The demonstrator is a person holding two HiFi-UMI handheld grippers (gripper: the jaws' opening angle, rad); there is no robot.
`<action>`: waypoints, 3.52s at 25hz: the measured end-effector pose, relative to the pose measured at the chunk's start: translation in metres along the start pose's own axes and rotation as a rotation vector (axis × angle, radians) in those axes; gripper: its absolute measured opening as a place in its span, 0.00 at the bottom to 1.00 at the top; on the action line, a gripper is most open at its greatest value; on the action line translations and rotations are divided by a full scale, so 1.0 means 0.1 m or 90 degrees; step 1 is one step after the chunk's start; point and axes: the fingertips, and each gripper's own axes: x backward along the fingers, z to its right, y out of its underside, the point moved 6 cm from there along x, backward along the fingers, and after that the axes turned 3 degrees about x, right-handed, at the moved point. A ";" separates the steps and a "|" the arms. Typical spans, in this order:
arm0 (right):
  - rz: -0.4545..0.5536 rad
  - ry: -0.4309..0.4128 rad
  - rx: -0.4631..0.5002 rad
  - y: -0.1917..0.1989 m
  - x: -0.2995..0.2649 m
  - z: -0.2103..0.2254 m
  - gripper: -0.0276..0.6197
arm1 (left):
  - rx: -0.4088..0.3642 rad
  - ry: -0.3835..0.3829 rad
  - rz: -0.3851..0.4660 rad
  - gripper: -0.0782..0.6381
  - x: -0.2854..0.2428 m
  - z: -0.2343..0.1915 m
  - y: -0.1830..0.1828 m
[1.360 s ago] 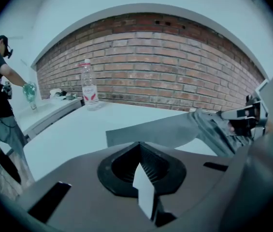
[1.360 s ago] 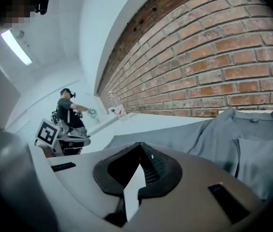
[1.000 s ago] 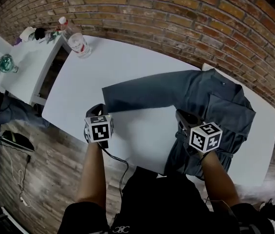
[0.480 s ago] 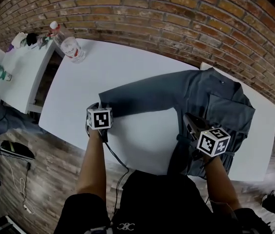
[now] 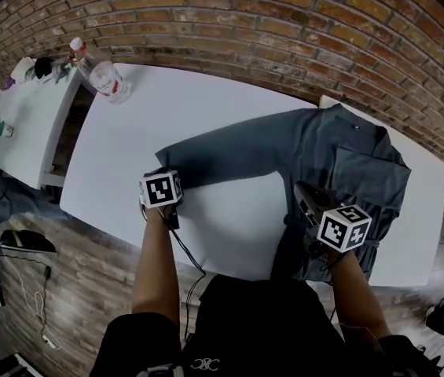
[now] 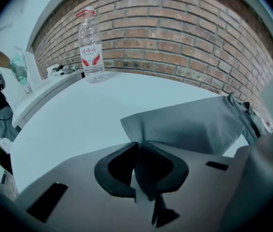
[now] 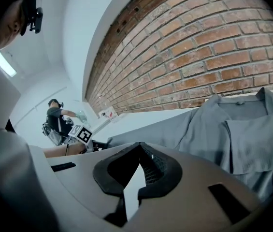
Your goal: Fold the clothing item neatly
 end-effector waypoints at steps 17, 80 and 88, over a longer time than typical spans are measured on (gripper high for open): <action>0.037 0.033 -0.011 0.11 0.55 0.08 0.05 | -0.075 0.038 0.098 0.13 0.57 0.65 -0.43; 0.078 0.225 -0.093 0.41 2.07 1.61 0.05 | -0.379 0.408 0.132 0.15 1.13 4.67 0.21; 0.024 0.313 -0.105 -0.10 0.91 1.80 0.05 | -0.341 0.398 0.136 0.11 1.12 3.67 0.03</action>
